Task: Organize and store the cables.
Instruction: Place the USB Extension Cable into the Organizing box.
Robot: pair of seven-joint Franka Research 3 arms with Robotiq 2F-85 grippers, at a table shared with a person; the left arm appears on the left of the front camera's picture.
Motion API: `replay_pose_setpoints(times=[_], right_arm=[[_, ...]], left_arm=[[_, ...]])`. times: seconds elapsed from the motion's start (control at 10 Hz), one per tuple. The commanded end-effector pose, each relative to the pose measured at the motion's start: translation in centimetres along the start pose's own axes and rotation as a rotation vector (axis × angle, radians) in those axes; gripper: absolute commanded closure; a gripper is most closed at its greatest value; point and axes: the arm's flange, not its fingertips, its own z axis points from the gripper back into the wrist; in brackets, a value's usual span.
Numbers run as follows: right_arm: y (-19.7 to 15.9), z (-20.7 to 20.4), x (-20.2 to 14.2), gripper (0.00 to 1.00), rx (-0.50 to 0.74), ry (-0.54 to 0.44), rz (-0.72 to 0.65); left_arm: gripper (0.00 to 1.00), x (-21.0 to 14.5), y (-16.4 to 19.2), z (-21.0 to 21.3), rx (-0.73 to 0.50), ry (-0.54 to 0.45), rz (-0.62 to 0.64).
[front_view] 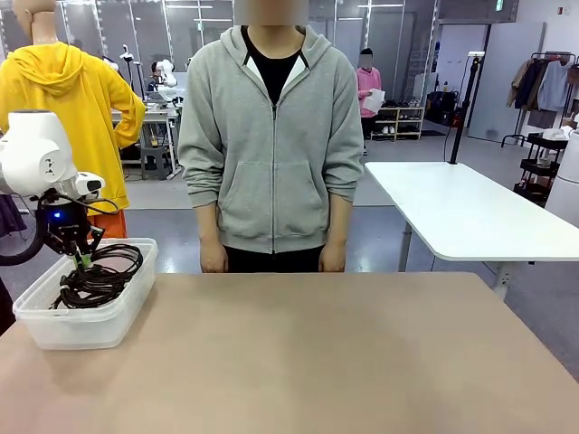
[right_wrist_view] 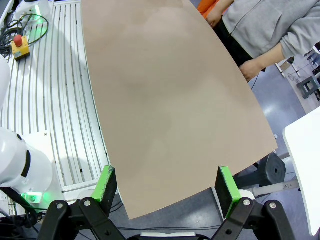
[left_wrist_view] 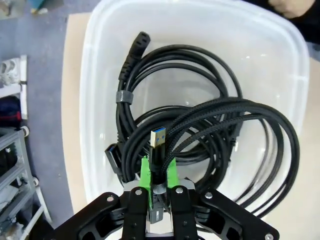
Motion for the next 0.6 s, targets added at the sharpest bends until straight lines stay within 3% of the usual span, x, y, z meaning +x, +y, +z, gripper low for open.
replay_pose_setpoints(times=[0.0, 0.1, 0.2, 0.3, 0.4, 0.5], right_arm=[[0.02, 0.07, 0.12, 0.00, -0.010, -0.001, 0.005], [0.02, 0.07, 0.12, 0.00, -0.010, -0.001, 0.005], [0.02, 0.07, 0.12, 0.00, -0.010, -0.001, 0.005], [0.02, 0.07, 0.12, 0.00, -0.010, -0.001, 0.005], [0.02, 0.07, 0.12, 0.00, -0.010, -0.001, 0.005], [0.02, 0.07, 0.12, 0.00, -0.010, -0.001, 0.005]], left_arm=[[0.86, 0.96, 0.40, -1.00, 0.054, -0.006, 0.040], [0.86, 0.77, 0.69, -1.05, 0.061, 0.004, 0.037], [0.69, 0.48, 0.88, -0.94, 0.069, 0.010, 0.029], [0.61, 0.39, 0.89, -0.89, 0.057, 0.016, 0.022], [0.36, 0.47, 0.64, -0.91, 0.066, 0.012, 0.013], [0.28, 0.33, 0.50, -0.81, 0.070, 0.009, 0.008]])
